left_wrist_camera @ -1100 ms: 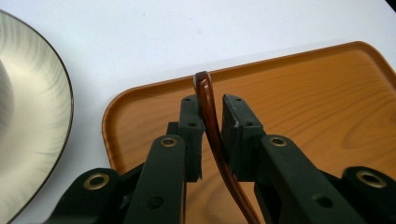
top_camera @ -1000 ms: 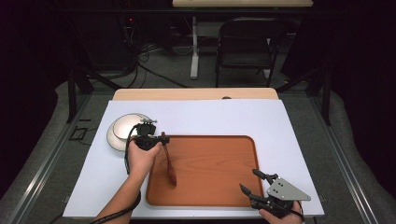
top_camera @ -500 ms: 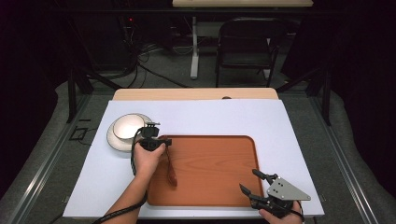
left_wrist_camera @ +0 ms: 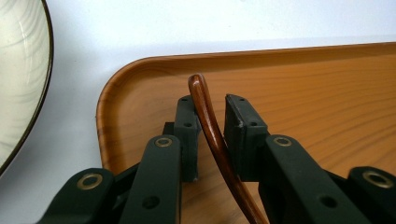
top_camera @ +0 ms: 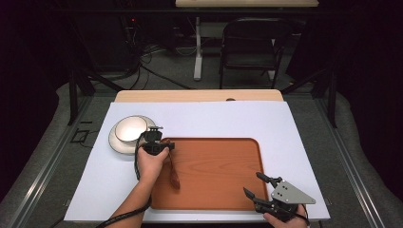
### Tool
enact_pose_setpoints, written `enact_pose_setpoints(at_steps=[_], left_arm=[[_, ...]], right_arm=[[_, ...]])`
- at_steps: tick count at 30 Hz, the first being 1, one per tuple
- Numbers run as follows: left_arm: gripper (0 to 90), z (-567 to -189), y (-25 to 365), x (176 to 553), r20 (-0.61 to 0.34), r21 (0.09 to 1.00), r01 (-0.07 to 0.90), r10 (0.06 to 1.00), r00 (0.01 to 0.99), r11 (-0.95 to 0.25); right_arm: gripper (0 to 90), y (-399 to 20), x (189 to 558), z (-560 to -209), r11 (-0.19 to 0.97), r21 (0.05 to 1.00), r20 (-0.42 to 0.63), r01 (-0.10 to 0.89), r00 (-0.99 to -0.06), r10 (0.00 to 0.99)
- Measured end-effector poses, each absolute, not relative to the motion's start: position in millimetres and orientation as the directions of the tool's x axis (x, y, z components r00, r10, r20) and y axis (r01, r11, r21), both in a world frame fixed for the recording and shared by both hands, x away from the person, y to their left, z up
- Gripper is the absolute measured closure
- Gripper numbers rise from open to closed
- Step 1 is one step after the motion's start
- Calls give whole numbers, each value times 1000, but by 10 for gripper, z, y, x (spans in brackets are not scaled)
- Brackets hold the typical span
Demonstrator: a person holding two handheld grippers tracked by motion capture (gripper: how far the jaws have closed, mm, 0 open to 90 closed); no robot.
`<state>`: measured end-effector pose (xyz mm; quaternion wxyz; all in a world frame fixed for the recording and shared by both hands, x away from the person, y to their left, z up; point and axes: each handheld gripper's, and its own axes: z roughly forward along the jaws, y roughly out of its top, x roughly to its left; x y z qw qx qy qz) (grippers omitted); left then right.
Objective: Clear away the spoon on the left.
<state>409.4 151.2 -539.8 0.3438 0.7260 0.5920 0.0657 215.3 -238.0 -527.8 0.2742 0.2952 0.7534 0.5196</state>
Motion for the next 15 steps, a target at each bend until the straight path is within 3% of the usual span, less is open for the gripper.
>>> enact_pose_setpoints(at_steps=[15], left_arm=[[710,-5468,1445,4073,-253,598,797,924,287,-83]], right_arm=[[340,-2384,2150,-5274,283,946,-105,160,-674,731]])
